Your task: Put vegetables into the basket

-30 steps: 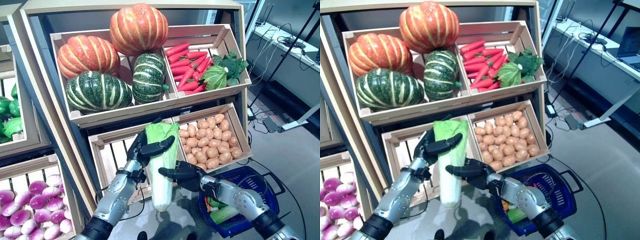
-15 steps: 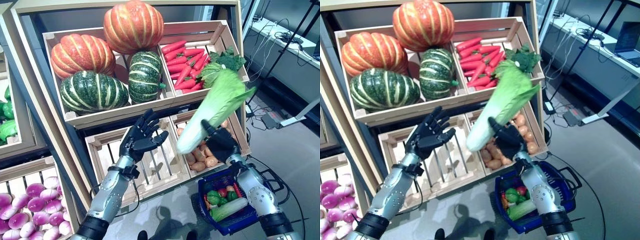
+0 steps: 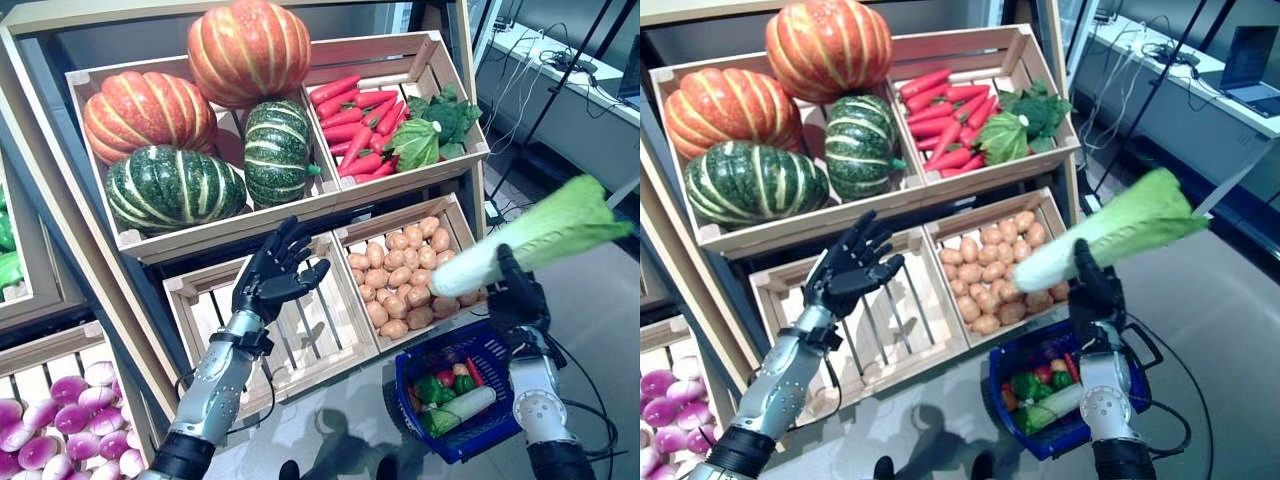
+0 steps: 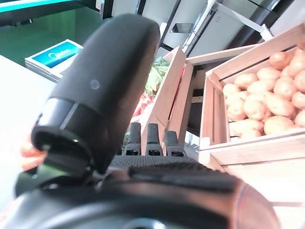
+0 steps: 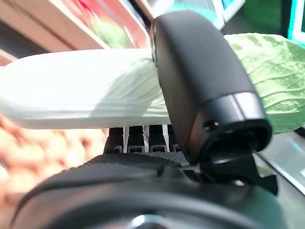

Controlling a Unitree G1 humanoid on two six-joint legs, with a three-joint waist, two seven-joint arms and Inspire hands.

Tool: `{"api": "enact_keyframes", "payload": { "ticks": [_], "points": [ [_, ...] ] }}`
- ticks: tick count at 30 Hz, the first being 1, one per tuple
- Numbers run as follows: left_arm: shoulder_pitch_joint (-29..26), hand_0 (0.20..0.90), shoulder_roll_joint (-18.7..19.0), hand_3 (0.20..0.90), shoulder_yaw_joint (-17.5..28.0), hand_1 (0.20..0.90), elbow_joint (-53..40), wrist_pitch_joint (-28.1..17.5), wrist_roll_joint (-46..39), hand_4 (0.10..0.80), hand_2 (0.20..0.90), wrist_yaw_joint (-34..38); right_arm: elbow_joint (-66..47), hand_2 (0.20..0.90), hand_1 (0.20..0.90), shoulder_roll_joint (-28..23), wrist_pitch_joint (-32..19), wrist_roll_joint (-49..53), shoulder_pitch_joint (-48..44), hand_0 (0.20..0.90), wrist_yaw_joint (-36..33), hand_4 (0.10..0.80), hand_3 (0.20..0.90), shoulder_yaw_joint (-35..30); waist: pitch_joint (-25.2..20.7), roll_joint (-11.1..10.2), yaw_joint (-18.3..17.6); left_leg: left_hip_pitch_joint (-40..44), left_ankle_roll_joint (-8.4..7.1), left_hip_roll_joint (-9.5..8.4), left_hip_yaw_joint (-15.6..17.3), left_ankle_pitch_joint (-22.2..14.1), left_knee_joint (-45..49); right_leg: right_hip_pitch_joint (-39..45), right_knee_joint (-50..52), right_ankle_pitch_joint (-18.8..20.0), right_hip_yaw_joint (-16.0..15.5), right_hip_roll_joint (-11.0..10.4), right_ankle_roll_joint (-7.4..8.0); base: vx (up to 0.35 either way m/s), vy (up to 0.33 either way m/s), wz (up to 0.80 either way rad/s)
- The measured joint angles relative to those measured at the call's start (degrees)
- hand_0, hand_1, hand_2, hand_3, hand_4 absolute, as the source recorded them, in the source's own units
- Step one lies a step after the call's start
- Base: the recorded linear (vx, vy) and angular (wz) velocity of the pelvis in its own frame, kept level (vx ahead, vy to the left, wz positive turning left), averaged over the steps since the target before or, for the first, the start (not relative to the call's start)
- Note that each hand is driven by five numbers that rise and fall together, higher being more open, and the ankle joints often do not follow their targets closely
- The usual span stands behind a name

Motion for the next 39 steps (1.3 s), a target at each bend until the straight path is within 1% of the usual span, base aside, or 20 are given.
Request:
{"api": "enact_keyframes", "payload": {
  "ticks": [3,5,7,11,14,17,19,21,23,26,27,30,31,32,34,39],
  "points": [
    [0.4,0.9,0.0,0.9,0.0,0.9,0.0,0.0,-0.5,0.8,0.9,0.0,2.3,0.3,0.3,0.0,-4.2,0.2,0.1,0.3,-2.8,0.4,0.3,-1.3,0.2,0.2,0.0,-1.3,0.01,0.0,0.5,0.0,0.0,-1.6,0.0,0.5,0.3,0.0,-0.04,-0.115,-0.035,-0.1],
    [0.1,0.9,0.1,0.9,0.0,0.9,0.0,-0.1,-0.5,0.8,0.9,0.0,4.7,0.3,0.3,0.0,-7.4,2.8,-0.1,0.3,-4.4,0.4,0.3,-2.2,0.7,0.2,0.0,-3.0,0.09,-0.26,0.6,0.4,0.0,-3.3,0.0,1.0,0.5,0.0,-0.09,-0.176,-0.042,-0.03],
    [-0.4,0.9,0.5,0.9,0.0,0.9,0.0,-0.1,-0.9,0.8,0.9,0.0,8.0,0.3,0.3,0.1,-9.8,5.7,-1.1,0.3,-4.9,0.4,0.3,-3.4,2.7,0.4,0.0,-3.6,0.16,-0.3,0.6,0.8,0.0,-4.0,0.1,1.4,0.5,0.0,-0.15,-0.123,-0.043,-0.01],
    [-1.2,0.9,1.1,0.9,-0.2,0.9,0.0,-0.7,-1.1,0.8,0.9,0.0,14.5,0.3,0.3,0.2,-12.6,11.7,-3.5,0.3,-5.1,0.4,0.3,-5.6,6.5,0.7,-0.1,-5.7,0.22,-0.48,0.5,1.4,0.1,-6.0,0.1,2.0,0.5,0.0,-0.28,-0.149,-0.051,0.01],
    [-4.3,0.9,1.5,0.9,-0.2,0.9,0.0,-1.6,-1.1,0.8,0.9,0.1,19.1,0.3,0.3,0.2,-14.0,18.3,-7.5,0.3,-5.0,0.4,0.3,-6.1,11.2,1.0,0.1,-8.2,0.28,-0.58,0.4,2.2,0.5,-8.2,0.1,3.1,0.5,0.0,-0.51,-0.162,-0.059,0.02],
    [-8.5,0.9,1.6,0.9,-0.7,0.9,0.0,-3.1,-1.1,0.8,0.9,0.0,22.2,0.3,0.3,0.2,-14.6,22.9,-12.2,0.3,-4.4,0.4,0.3,-6.7,16.3,2.1,0.1,-12.2,0.28,-0.67,-0.6,2.3,2.8,-11.0,0.8,3.7,0.1,-0.1,-0.84,-0.212,-0.086,0.1],
    [-12.0,0.9,1.6,0.9,-1.0,0.9,-0.1,-4.3,-1.0,0.8,0.9,0.0,22.4,0.3,0.3,0.2,-14.9,23.2,-15.6,0.3,-4.0,0.4,0.3,-6.7,19.7,2.7,0.2,-15.7,0.21,-0.51,-1.1,2.0,5.6,-14.1,3.0,3.7,0.0,-0.2,-0.96,-0.177,-0.08,0.1],
    [-14.6,0.9,1.7,0.9,-1.5,0.9,-0.1,-4.6,-0.8,0.8,0.9,0.0,22.7,0.3,0.3,0.2,-14.9,25.1,-19.6,0.3,-3.4,0.4,0.3,-6.6,21.5,3.1,0.2,-19.7,0.26,-0.47,-1.3,1.6,8.6,-17.7,5.3,3.5,0.1,-0.4,-1.21,-0.122,-0.06,0.02],
    [-16.4,0.9,1.8,0.9,-2.6,0.9,0.0,-4.6,-0.1,0.8,0.9,-0.1,24.0,0.3,0.3,0.2,-14.9,25.5,-22.9,0.3,-2.2,0.4,0.3,-6.5,22.2,3.3,0.5,-23.1,0.4,-0.38,-1.5,0.7,11.9,-20.7,7.7,3.3,0.1,-0.6,-1.52,-0.139,-0.068,0.0],
    [-18.3,0.9,2.6,0.9,-4.0,0.9,0.0,-4.7,0.4,0.8,0.9,-0.3,24.2,0.3,0.3,0.1,-15.3,27.2,-25.8,0.3,-0.8,0.4,0.3,-6.5,22.6,3.5,0.8,-27.9,0.76,-0.47,-2.4,-0.8,16.9,-25.6,13.5,1.4,-0.1,-1.4,-1.77,-0.095,-0.061,0.06],
    [-19.2,0.9,3.2,0.9,-4.1,0.9,0.0,-4.8,0.4,0.8,0.9,-0.8,24.5,0.3,0.3,-0.3,-15.5,27.2,-27.2,0.3,0.1,0.4,0.3,-6.5,22.7,3.4,1.0,-30.8,0.94,-0.65,-2.6,-1.6,20.4,-29.1,18.2,-0.3,-0.1,-2.2,-1.85,-0.05,-0.066,0.07],
    [-19.9,0.9,4.0,0.9,-3.9,0.9,-0.1,-5.2,0.4,0.8,0.9,-1.2,25.4,0.3,0.3,-1.5,-15.6,27.2,-28.3,0.3,1.2,0.4,0.3,-6.4,22.8,3.3,1.8,-36.2,1.25,-1.35,-3.2,-3.7,26.8,-35.3,26.5,-3.8,0.2,-4.1,-1.88,-0.061,-0.057,0.11],
    [-20.0,0.9,4.3,0.9,-3.9,0.9,-0.1,-5.2,0.4,0.8,0.9,-1.3,25.8,0.3,0.3,-1.8,-15.6,27.2,-28.7,0.3,1.4,0.4,0.3,-6.4,22.8,3.3,1.8,-37.5,1.39,-1.6,-3.5,-4.0,28.2,-36.7,28.1,-4.3,0.3,-4.5,-1.96,-0.05,-0.048,0.14],
    [-20.5,0.9,5.0,0.9,-3.9,0.9,-0.1,-5.2,0.4,0.8,0.9,-1.3,26.6,0.3,0.3,-2.4,-15.6,27.2,-29.7,0.3,1.6,0.4,0.3,-6.4,22.8,3.3,1.8,-40.4,1.6,-1.82,-3.8,-4.3,30.4,-39.6,30.4,-4.8,0.4,-5.2,-1.96,-0.045,-0.048,0.09],
    [-20.7,0.9,6.0,0.9,-3.9,0.9,-0.2,-5.2,0.4,0.8,0.9,-1.3,26.8,0.3,0.3,-2.6,-15.6,27.1,-30.8,0.3,1.7,0.4,0.3,-6.4,22.8,3.3,1.7,-43.7,1.98,-2.01,-3.8,-4.7,32.9,-42.8,32.5,-4.8,0.3,-6.0,-1.97,-0.008,-0.024,0.02],
    [-21.4,0.9,6.3,0.9,-3.9,0.9,-0.2,-5.1,0.7,0.8,0.9,-1.2,28.5,0.3,0.3,-3.8,-15.6,26.9,-32.5,0.3,1.3,0.4,0.3,-6.4,22.9,3.4,1.7,-51.5,3.0,-2.13,-3.0,-6.7,40.1,-50.4,37.9,-5.0,0.8,-7.3,-2.0,-0.017,-0.027,-0.09]
  ]
}}
